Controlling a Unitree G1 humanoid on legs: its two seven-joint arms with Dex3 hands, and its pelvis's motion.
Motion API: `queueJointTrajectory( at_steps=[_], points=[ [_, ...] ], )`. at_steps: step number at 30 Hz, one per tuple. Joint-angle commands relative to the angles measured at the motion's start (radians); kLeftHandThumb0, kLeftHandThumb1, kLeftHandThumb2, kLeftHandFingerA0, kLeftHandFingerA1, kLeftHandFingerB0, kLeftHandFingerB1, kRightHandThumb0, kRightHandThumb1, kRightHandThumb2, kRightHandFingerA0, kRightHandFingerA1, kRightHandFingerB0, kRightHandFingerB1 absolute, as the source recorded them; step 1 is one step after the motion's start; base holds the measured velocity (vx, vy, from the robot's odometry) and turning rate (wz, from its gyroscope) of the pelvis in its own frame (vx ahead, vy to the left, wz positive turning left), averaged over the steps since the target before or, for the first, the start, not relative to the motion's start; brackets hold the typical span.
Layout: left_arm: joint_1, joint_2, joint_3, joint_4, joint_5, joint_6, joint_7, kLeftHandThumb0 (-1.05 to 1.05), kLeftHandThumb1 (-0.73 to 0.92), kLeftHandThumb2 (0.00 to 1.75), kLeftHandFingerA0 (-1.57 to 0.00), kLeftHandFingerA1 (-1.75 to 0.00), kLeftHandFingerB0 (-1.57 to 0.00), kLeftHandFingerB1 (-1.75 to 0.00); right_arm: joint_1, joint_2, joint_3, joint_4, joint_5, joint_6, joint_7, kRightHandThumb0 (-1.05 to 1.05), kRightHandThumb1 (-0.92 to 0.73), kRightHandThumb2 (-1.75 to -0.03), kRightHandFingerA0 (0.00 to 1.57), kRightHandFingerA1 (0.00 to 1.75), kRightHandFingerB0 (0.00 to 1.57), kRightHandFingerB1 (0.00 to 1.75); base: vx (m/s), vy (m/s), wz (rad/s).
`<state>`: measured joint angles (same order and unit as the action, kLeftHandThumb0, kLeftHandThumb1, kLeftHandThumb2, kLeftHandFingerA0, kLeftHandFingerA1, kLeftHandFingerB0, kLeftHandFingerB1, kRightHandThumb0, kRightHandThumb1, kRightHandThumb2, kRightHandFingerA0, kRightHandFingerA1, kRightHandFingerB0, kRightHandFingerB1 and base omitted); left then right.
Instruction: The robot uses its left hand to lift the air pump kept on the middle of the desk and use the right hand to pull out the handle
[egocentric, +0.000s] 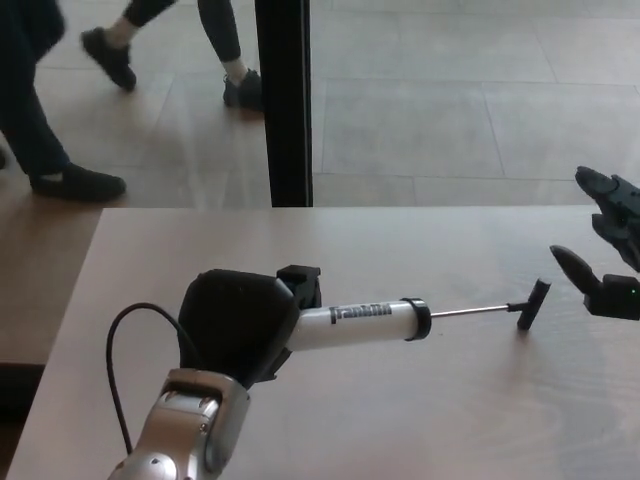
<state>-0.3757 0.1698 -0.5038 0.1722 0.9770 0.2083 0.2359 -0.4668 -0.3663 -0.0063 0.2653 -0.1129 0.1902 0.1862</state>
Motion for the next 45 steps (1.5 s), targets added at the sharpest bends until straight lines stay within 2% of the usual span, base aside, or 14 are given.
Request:
queueJointTrajectory(
  at_steps=[1,8,9,13,18,28,30,31,34,39,41,42,44,45],
  points=[
    [0.013,-0.007,-0.013,-0.005,0.006,0.021,-0.033,-0.22,0.67,0.86,-0.81,-1.75,-0.66,-1.51,-0.006,-0.001,-0.021,-0.002,-0.001,0.011,-0.02,-0.94,-0.82,-0.65,0.0,0.0,0.0,0.0,0.0,0.0,0.0],
    [0.026,-0.012,-0.02,-0.006,0.006,0.019,-0.027,-0.24,0.66,0.9,-0.79,-1.75,-0.67,-1.53,-0.028,0.025,-0.059,0.002,0.001,0.067,-0.067,-0.92,-0.76,-0.89,0.0,0.0,0.0,0.0,0.0,0.0,0.0],
    [0.03,-0.013,-0.019,-0.004,0.002,0.016,-0.023,-0.22,0.65,0.88,-0.97,-1.74,-0.66,-1.43,-0.031,0.025,-0.061,0.0,0.0,0.078,-0.068,-1.05,-0.81,-1.12,0.0,0.25,0.0,0.04,0.0,0.0,0.0],
    [0.078,-0.023,-0.03,0.007,-0.005,0.027,-0.044,-0.22,0.65,0.82,-0.78,-1.75,-0.67,-1.51,-0.03,0.031,-0.073,-0.012,0.009,0.107,-0.072,-1.03,-0.81,-1.09,0.0,0.22,0.0,0.0,0.0,0.0,0.0],
    [0.091,-0.012,-0.065,0.018,0.028,0.109,-0.182,-0.27,0.69,0.79,-0.81,-1.5,-0.79,-0.88,-0.033,0.025,-0.08,-0.006,0.007,0.1,-0.074,-1.01,-0.79,-1.08,0.0,0.2,0.0,0.0,0.0,0.0,0.0],
    [0.071,0.062,-0.027,-0.008,0.001,0.08,-0.208,-0.24,0.67,0.76,-0.82,-1.68,-0.74,-1.16,-0.017,-0.005,-0.106,-0.016,0.012,0.094,-0.057,-0.97,-0.77,-1.07,0.0,0.21,0.0,0.05,0.0,0.0,0.0],
    [0.064,0.106,0.033,-0.036,-0.037,0.035,-0.171,-0.29,0.65,0.66,-0.87,-1.63,-0.72,-0.72,-0.011,-0.038,-0.131,-0.011,0.024,0.086,-0.039,-0.93,-0.75,-1.07,0.0,0.22,0.0,0.07,0.0,0.0,0.0],
    [0.06,0.124,0.056,-0.046,-0.045,0.035,-0.178,-0.32,0.69,0.66,-0.86,-1.63,-0.69,-0.68,-0.009,-0.053,-0.145,-0.008,0.03,0.084,-0.032,-0.82,-0.87,-0.66,0.0,0.0,0.0,0.11,0.0,0.0,0.0],
    [0.046,0.176,0.109,-0.075,-0.056,0.044,-0.222,-0.33,0.64,0.68,-0.83,-1.54,-0.56,-0.64,-0.001,-0.094,-0.18,0.004,0.036,0.077,-0.023,-0.85,-0.66,-0.87,0.0,0.0,0.01,0.08,0.0,0.0,0.0],
    [0.082,0.284,0.352,-0.149,-0.239,0.055,-0.328,-0.54,0.61,0.59,-0.59,-0.77,-0.32,-0.38,0.044,-0.253,-0.268,0.086,0.014,0.033,-0.023,-0.86,-0.75,-1.08,0.0,0.22,0.04,0.11,0.0,0.0,0.0],
    [0.124,0.316,0.463,-0.15,-0.338,0.04,-0.363,-0.68,0.52,0.86,-0.35,-0.6,-0.14,-0.43,0.076,-0.293,-0.329,0.096,0.04,0.035,-0.024,-0.79,-0.87,-0.66,0.0,0.0,0.0,0.23,0.0,0.0,0.0],
    [0.145,0.327,0.507,-0.155,-0.367,0.046,-0.379,-0.74,0.54,0.9,-0.24,-0.56,-0.06,-0.37,0.093,-0.296,-0.383,0.096,0.086,0.043,-0.008,-0.92,-0.68,-1.03,0.0,0.26,0.02,0.18,0.0,0.0,0.0],
    [0.2,0.328,0.731,-0.115,-0.568,0.053,-0.438,-0.8,0.51,0.93,-0.02,-0.39,-0.08,-0.2,0.166,-0.363,-0.495,0.17,0.102,-0.016,-0.031,-0.76,-0.77,-0.8,0.0,0.0,0.06,0.21,0.0,0.0,0.0],
    [0.216,0.339,0.792,-0.084,-0.613,0.043,-0.45,-0.88,0.56,0.95,-0.01,-0.26,-0.1,-0.14,0.184,-0.39,-0.524,0.208,0.096,-0.034,-0.049,-0.89,-0.7,-1.03,0.0,0.23,0.05,0.18,0.0,0.0,0.0]
  ],
)
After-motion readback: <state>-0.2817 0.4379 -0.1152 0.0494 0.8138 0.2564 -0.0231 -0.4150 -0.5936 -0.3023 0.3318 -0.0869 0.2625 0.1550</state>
